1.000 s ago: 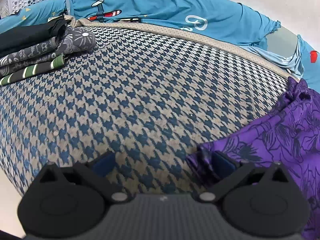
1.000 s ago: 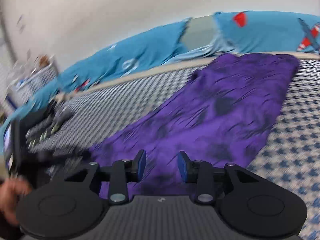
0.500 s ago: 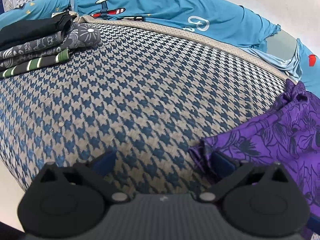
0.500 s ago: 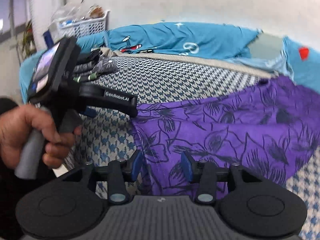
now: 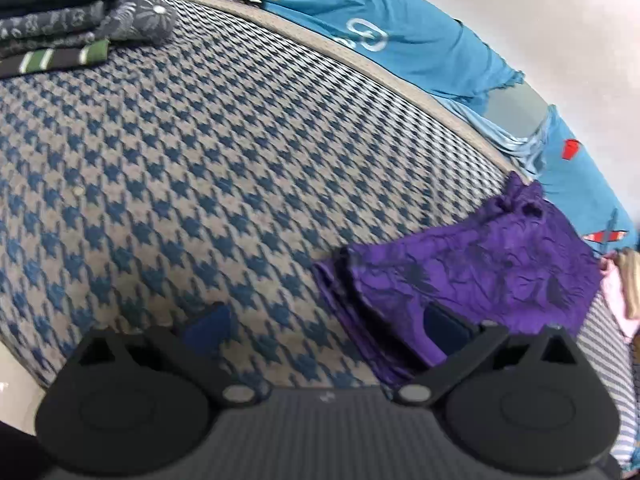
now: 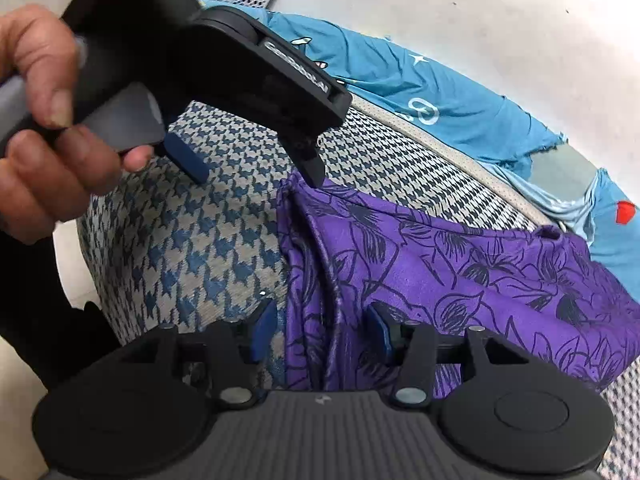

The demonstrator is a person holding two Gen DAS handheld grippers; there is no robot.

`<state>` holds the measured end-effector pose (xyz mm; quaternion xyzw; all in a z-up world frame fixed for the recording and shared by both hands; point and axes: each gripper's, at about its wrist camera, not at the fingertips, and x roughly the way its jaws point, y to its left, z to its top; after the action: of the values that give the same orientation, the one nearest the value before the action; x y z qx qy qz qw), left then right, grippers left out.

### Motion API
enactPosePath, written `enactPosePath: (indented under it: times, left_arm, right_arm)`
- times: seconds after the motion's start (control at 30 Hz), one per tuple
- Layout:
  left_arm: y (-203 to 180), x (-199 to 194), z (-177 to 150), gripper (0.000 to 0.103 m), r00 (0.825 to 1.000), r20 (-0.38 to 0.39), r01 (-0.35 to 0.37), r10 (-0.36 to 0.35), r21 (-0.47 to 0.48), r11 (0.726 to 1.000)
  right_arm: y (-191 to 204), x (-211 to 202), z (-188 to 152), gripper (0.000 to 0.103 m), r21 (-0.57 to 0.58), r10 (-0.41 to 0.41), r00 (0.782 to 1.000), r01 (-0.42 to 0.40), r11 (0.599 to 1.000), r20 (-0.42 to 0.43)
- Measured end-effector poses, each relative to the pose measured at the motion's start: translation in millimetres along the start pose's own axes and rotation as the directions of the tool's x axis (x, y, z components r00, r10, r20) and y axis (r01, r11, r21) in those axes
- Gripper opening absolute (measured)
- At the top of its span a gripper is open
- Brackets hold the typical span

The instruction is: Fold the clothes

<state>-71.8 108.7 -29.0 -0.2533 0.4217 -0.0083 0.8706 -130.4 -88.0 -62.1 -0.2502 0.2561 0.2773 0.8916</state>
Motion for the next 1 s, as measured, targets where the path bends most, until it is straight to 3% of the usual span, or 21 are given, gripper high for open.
enactPosePath:
  times: [0.2,0.37,0.5,0.63,0.93,1.0]
  left_arm:
    - [-7,1,-5,0.103,0.995,-0.049,0.084,-0.084,-0.004,0.996]
    - [-13,5,-6,0.103,0.984,-0.084,0.158,-0.159,-0.028,0.987]
    - [-14,11,-8,0.103,0.959,-0.116,0.248,-0.257,-0.086,0.965]
    - [-15,22,-11,0.103,0.93,-0.139,0.317,-0.341,-0.166,0.934]
    - [-35,42,-7,0.1,0.921,-0.107,0.352,-0.374,-0.177,0.919]
    - [-38,48,-4,0.09,0.93,-0.104,0.333,-0.353,-0.17,0.928]
  right_arm:
    - [-9,3,3,0.015,0.049,-0.028,1.0,0.027,0.998,0.004]
    - [-29,-7,9,0.014,0.175,-0.017,0.999,0.009,0.985,0.044]
    - [-52,-13,14,0.014,0.316,0.02,0.997,-0.041,0.948,0.07]
    - [-62,-16,18,0.014,0.379,0.045,0.995,-0.074,0.923,0.086]
    - [-61,-21,18,0.014,0.381,0.066,0.994,-0.093,0.92,0.082]
    - [-61,-21,17,0.014,0.377,0.07,0.994,-0.095,0.922,0.08]
